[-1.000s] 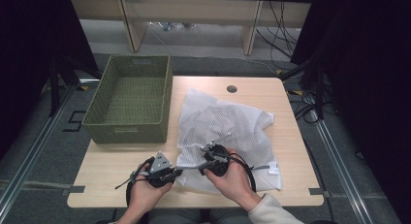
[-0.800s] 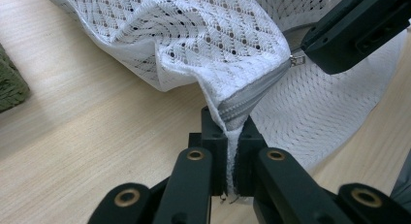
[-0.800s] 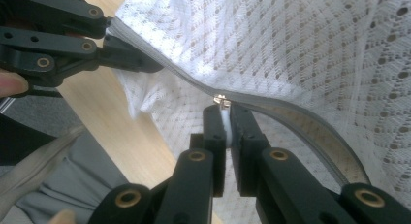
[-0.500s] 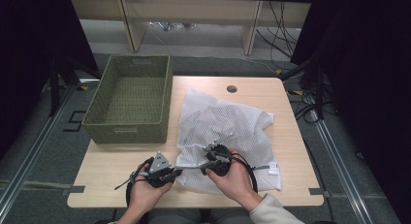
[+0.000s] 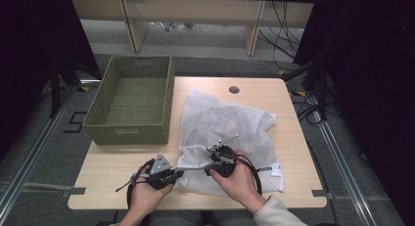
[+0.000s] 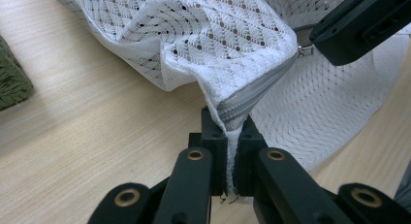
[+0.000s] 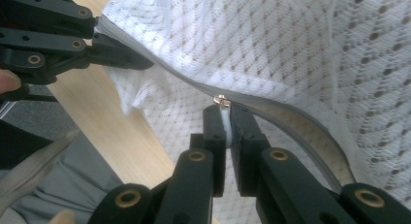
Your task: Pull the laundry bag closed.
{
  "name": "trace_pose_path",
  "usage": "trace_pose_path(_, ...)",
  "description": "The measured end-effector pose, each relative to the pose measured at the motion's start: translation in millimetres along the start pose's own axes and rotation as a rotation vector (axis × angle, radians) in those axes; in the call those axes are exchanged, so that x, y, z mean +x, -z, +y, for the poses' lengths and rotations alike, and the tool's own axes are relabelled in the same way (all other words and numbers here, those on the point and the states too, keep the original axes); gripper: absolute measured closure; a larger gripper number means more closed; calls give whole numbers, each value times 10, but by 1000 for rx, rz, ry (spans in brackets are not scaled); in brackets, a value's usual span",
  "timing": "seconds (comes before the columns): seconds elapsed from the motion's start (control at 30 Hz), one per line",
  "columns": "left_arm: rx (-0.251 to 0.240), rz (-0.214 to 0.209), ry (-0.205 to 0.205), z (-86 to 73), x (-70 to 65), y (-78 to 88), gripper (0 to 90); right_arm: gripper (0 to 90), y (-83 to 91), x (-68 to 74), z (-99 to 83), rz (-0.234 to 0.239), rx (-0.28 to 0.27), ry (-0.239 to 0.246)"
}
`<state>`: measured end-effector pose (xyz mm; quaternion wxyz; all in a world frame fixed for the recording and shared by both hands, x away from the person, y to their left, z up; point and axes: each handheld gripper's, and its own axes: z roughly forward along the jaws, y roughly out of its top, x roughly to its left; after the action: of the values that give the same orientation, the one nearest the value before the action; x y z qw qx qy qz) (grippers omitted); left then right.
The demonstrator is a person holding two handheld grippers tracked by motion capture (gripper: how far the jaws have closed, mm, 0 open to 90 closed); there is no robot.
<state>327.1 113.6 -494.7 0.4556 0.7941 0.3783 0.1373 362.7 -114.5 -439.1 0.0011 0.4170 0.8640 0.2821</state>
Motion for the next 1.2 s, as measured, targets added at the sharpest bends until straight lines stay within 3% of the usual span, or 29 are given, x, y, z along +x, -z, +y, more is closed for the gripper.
trace_pose_path(0.07,12,9,-13,2,10,9,867,869,7,3,-4,2,1,-17)
trace_pose_path(0.17,13,12,-12,3,16,12,867,870,4,-10,-7,10,-4,1)
trace_pose_path(0.23,19,14,-36,1,43,16,867,870,10,-12,-11,15,-1,-14)
trace_pose_path(0.27,9,13,9,-10,19,5,867,869,6,-13,-11,23,-3,-14)
trace_pose_path(0.37,3,12,-8,-5,29,7,867,870,21,-17,-18,3,-6,-13)
trace_pose_path(0.43,-2,12,1,-9,23,0,867,869,24,-29,-21,-6,-9,-8)
trace_pose_path(0.5,6,6,-1,-7,26,2,867,870,26,-29,-27,6,-7,-19)
trace_pose_path(0.57,17,16,-29,-5,52,3,867,870,29,-45,-32,-1,-12,-3)
trace_pose_path(0.6,28,9,-22,-8,55,15,867,869,34,-34,-36,-5,-4,-27)
trace_pose_path(0.77,3,11,10,-13,41,2,867,869,45,-26,-43,-10,-6,-31)
trace_pose_path(0.8,21,15,-18,-8,65,11,867,870,48,-33,-43,-11,-12,-25)
trace_pose_path(0.83,18,17,-20,-9,69,9,867,869,52,-33,-44,-10,-9,-30)
trace_pose_path(0.93,1,20,11,-19,45,-2,867,869,60,-58,-47,-13,-12,-18)
trace_pose_path(0.97,15,21,-6,-18,57,5,867,869,63,-59,-51,-18,-9,-22)
trace_pose_path(1.17,15,22,-3,-19,61,4,867,870,72,-65,-66,-17,-10,-28)
trace_pose_path(1.2,25,25,-20,-16,73,11,867,870,74,-67,-68,-11,-12,-29)
